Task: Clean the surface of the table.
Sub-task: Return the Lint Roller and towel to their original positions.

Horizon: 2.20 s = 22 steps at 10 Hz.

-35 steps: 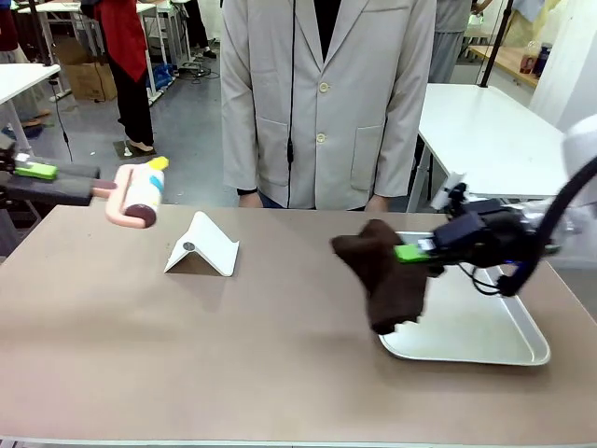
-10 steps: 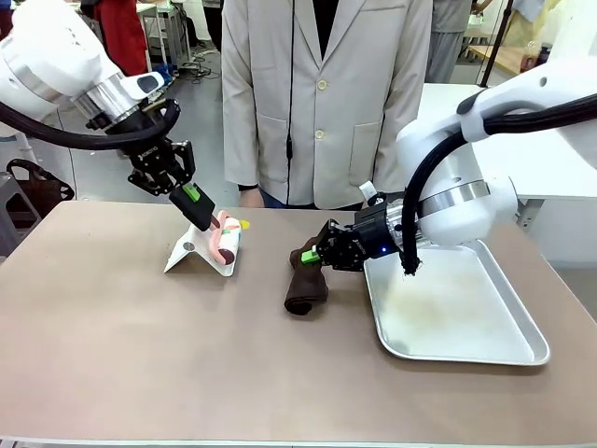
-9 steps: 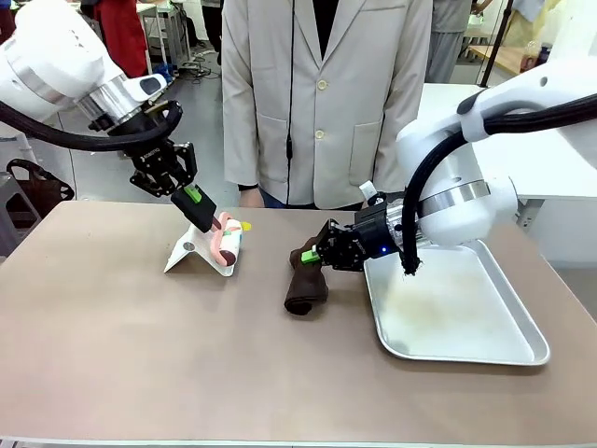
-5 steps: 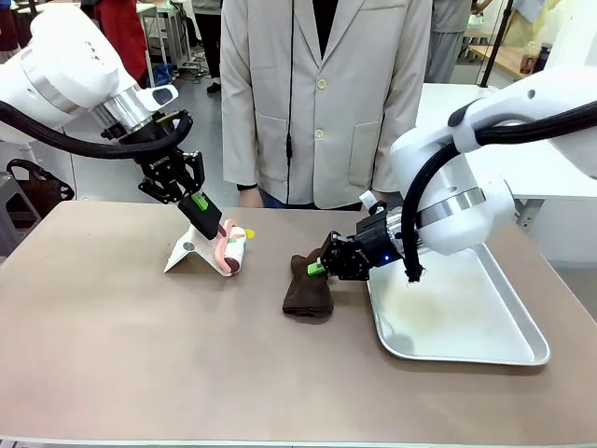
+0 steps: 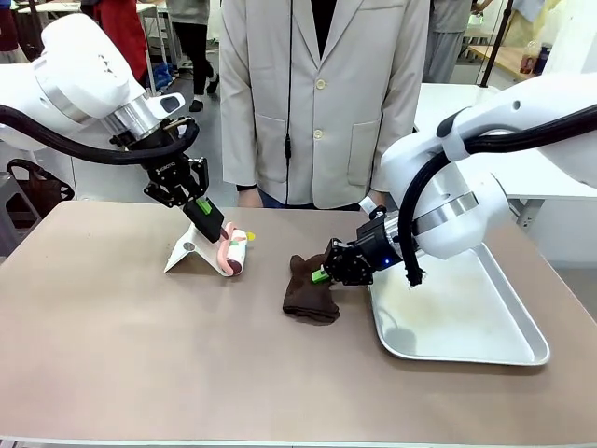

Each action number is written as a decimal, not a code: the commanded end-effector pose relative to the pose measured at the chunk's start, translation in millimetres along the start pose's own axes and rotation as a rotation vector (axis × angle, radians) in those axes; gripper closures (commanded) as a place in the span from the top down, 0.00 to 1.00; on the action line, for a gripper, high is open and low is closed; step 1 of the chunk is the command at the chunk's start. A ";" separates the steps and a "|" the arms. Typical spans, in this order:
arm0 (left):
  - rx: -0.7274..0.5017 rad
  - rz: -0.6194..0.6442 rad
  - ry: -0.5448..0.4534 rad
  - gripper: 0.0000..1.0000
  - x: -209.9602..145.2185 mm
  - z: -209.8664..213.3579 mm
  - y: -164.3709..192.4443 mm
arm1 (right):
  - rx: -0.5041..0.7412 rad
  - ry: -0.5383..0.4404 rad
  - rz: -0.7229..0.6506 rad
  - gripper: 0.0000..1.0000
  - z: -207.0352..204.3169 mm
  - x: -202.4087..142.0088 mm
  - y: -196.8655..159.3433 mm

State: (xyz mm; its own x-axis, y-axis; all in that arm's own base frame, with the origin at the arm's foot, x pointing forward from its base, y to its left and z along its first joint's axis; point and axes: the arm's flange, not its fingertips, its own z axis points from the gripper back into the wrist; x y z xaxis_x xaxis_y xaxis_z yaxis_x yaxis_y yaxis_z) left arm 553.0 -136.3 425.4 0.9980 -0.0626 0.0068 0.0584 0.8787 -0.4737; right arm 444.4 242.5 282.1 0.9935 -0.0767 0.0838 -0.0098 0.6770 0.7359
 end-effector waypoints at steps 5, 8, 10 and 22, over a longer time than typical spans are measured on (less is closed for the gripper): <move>-0.002 0.039 -0.025 0.22 5.0 9.6 2.7 | 0.006 0.007 0.000 0.10 0.7 -2.4 0.4; 0.005 0.046 -0.016 0.22 2.6 3.3 8.1 | 0.006 0.007 0.000 0.10 0.7 -2.4 0.4; 0.021 0.062 -0.034 0.22 2.4 4.2 13.9 | 0.006 0.007 0.000 0.10 0.7 -2.4 0.4; 0.012 0.093 -0.063 1.00 -7.1 37.8 33.4 | 0.031 0.026 0.001 1.00 21.6 -4.1 8.2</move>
State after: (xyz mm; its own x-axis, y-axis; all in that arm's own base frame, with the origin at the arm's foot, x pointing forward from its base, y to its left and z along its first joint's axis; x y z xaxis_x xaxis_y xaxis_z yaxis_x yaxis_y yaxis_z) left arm 560.0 -95.4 434.2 0.9993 0.0332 0.0177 -0.0214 0.8887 -0.4580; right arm 445.9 237.2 290.5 0.9944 -0.0754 0.0737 -0.0064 0.6553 0.7553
